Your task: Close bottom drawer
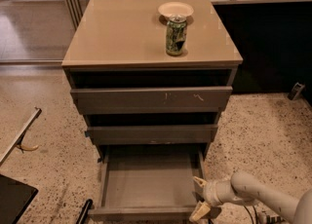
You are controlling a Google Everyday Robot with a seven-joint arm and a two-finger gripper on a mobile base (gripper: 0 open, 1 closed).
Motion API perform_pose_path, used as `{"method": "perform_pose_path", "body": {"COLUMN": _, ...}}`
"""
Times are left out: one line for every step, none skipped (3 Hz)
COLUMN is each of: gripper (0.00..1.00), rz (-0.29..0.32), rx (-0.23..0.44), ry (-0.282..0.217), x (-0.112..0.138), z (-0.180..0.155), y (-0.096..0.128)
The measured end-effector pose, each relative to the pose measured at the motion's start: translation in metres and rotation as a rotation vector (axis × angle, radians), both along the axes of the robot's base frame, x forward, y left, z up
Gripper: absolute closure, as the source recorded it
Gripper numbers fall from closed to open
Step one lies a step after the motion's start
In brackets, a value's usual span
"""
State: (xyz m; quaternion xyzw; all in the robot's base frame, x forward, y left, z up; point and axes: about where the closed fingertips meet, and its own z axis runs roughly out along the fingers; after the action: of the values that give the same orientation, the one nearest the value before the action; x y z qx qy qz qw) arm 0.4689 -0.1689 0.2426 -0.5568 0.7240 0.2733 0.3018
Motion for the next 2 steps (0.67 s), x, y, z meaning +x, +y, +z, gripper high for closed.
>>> {"method": "perform_pose_path", "body": {"gripper": 0.0, "rz": 0.026, "rx": 0.003, "ry": 0.035, "x": 0.009, "z": -0.031, "y": 0.007}}
{"method": "perform_pose_path", "body": {"gripper": 0.0, "rz": 0.032, "rx": 0.017, "ry": 0.056, "x": 0.013, "z": -0.05, "y": 0.01}}
